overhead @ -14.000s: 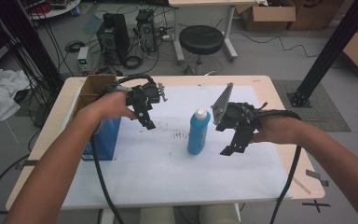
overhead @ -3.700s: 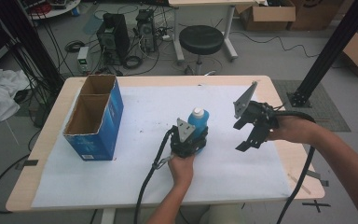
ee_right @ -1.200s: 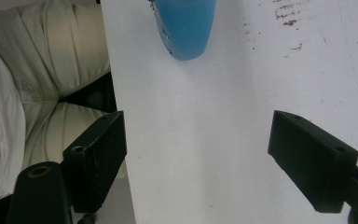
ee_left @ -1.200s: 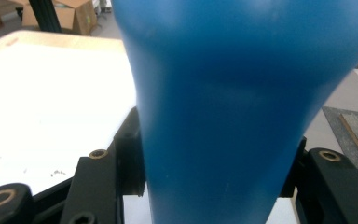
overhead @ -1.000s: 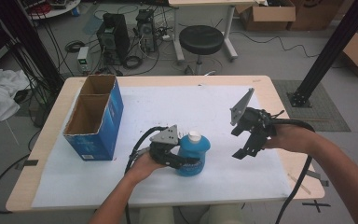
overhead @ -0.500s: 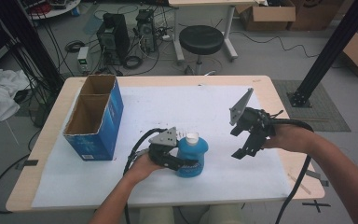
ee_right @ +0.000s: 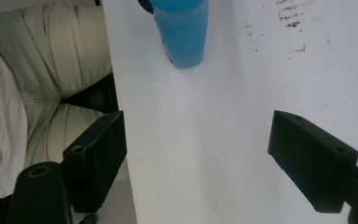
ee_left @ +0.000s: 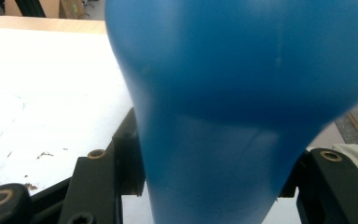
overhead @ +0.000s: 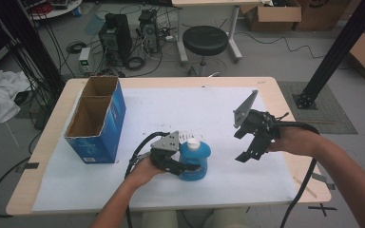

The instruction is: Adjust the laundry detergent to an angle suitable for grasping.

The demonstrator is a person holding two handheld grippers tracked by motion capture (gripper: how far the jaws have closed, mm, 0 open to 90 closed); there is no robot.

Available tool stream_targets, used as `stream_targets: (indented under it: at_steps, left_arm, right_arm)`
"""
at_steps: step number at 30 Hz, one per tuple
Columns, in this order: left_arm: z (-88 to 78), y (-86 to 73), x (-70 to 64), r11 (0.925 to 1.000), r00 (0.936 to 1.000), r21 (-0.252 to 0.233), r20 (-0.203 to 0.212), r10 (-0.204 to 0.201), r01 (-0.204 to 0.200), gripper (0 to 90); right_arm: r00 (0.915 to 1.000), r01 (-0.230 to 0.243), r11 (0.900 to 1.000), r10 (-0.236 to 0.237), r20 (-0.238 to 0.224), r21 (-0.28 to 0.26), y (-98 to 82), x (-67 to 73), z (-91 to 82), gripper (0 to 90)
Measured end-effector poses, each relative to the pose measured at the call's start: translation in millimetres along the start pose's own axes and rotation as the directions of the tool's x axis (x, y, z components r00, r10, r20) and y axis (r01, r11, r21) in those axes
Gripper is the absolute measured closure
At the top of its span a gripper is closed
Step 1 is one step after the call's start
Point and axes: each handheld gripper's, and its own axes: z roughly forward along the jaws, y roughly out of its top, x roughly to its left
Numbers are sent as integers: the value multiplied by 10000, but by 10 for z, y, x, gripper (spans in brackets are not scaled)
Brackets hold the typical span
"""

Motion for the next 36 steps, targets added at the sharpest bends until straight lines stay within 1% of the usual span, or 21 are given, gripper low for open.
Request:
stream_targets:
  at_steps: [5, 7, 10, 12, 14, 16, 17, 23, 28, 30, 32, 34, 36]
  left_arm:
    - [1, -15, -8, 9999, 9999, -101, -53, -98, 97, 438]
    - [3, -27, -3, 9995, 9995, -109, -1, -306, 306, 431]
    - [10, -37, -1, 9989, 9989, -12, 21, -459, 459, 423]
    - [11, -41, 3, 9988, 9988, 16, 41, -484, 484, 417]
    - [10, -50, 5, 9984, 9984, 86, 41, -568, 567, 405]
    - [12, -52, 4, 9981, 9981, 97, -9, -611, 611, 368]
    - [12, -54, 5, 9974, 9975, 102, -5, -707, 707, 359]
    - [4, -53, 1, 9972, 9972, 62, -52, -745, 745, 351]
    - [-15, -44, -4, 9966, 9966, 6, -1, -827, 827, 338]
    - [-21, -38, -11, 9959, 9959, -47, -55, -902, 902, 296]
    - [-25, -36, -9, 9959, 9959, -42, -67, -906, 906, 287]
    - [-28, -37, -5, 9945, 9945, -86, -79, -1042, 1041, 270]
    - [-33, -38, -6, 9943, 9943, -50, -54, -1061, 1061, 260]
  right_arm:
    - [10000, 3, 10000, -3, 16, -20, 3, 7, -5, 190]
    - [10000, 66, 10000, -66, 14, -57, 4, 5, -3, 190]
    - [10000, 81, 9999, -81, 14, -75, 6, 4, -2, 190]
    - [10000, 77, 9999, -77, 5, -89, 5, 2, 4, 190]
    - [10000, 93, 9999, -93, -4, -79, 5, 1, 10, 190]
    - [9999, 103, 9999, -103, -9, -70, 6, 0, 12, 190]
    - [10000, 86, 9999, -86, -17, -76, 7, -1, 13, 190]
    - [9999, 106, 9999, -106, -21, -78, 16, -1, 15, 190]
    - [9999, 113, 9999, -113, -27, -83, 19, -1, 17, 190]
    - [9999, 120, 9999, -120, -26, -100, 22, 1, 19, 190]
    - [9999, 121, 9999, -121, -27, -98, 24, 1, 21, 190]
    - [9999, 137, 9999, -138, -32, -85, 30, 4, 28, 190]
    - [9999, 139, 9999, -139, -52, -84, 33, 6, 30, 190]
